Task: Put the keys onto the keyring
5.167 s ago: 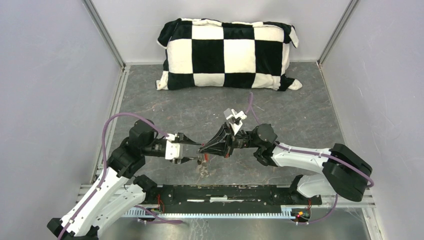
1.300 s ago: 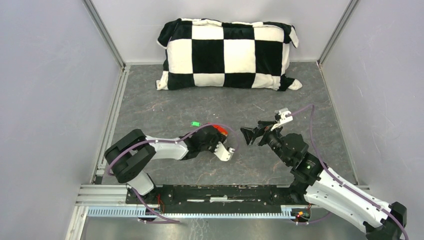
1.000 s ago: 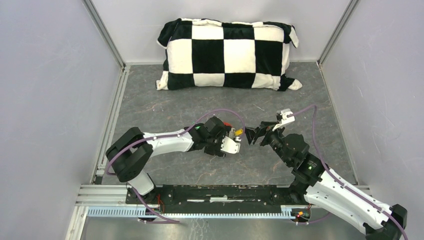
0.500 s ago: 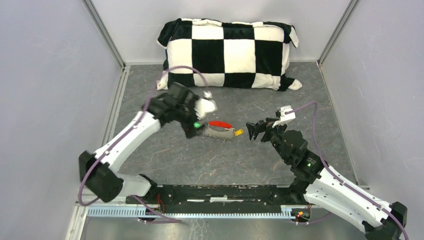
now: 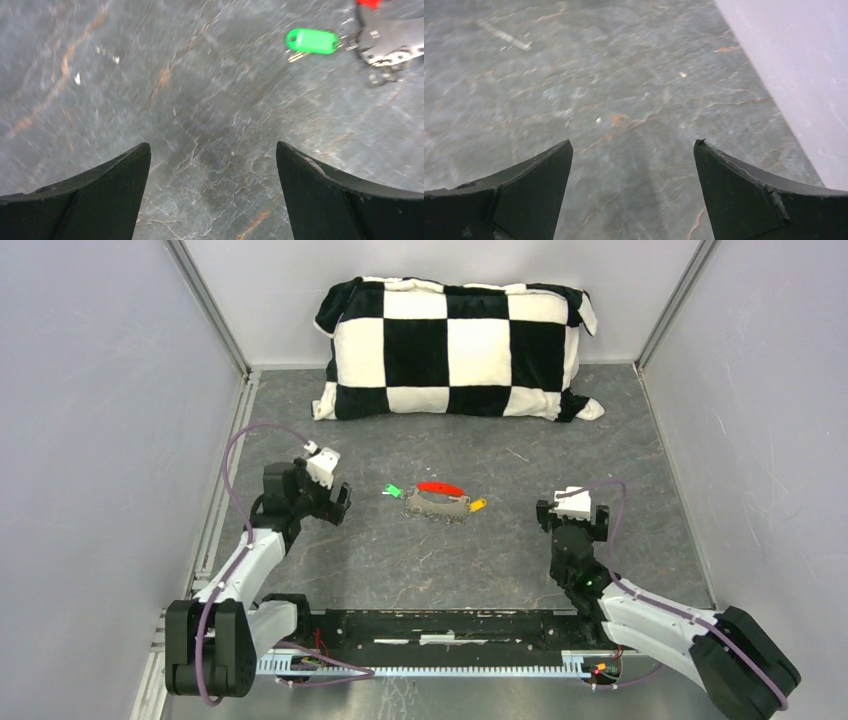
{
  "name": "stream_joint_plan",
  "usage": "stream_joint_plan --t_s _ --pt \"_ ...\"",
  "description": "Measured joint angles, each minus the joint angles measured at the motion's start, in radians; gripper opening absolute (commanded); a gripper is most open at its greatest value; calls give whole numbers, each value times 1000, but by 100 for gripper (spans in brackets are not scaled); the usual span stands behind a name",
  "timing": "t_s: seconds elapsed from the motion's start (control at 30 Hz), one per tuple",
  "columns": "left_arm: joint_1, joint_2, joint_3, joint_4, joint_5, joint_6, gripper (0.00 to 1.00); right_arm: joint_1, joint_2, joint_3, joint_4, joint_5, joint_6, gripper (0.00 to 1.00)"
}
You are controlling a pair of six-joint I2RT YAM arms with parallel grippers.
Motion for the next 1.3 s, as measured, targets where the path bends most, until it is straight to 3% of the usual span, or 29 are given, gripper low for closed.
stream_joint_plan --t_s 0.13,0.3,0.7,0.9,1.1,1.3 --pt "76 7 -185 256 0 -66 100 -102 84 -6 183 36 -72 98" --pt "91 40 -314 560 -7 -121 100 -234 144 -6 397 -18 -133 98" --pt "91 246 -372 1043 -74 -238 100 -439 349 -6 642 -216 -156 98" --pt "90 450 -395 1333 -79 -305 100 -510 432 -6 747 -273 -158 98" --pt "90 493 -417 1418 -98 -324 100 -528 570 -6 878 -381 -187 98" --pt "90 502 -331 1373 -132 -327 100 -552 588 -6 847 -480 -196 98"
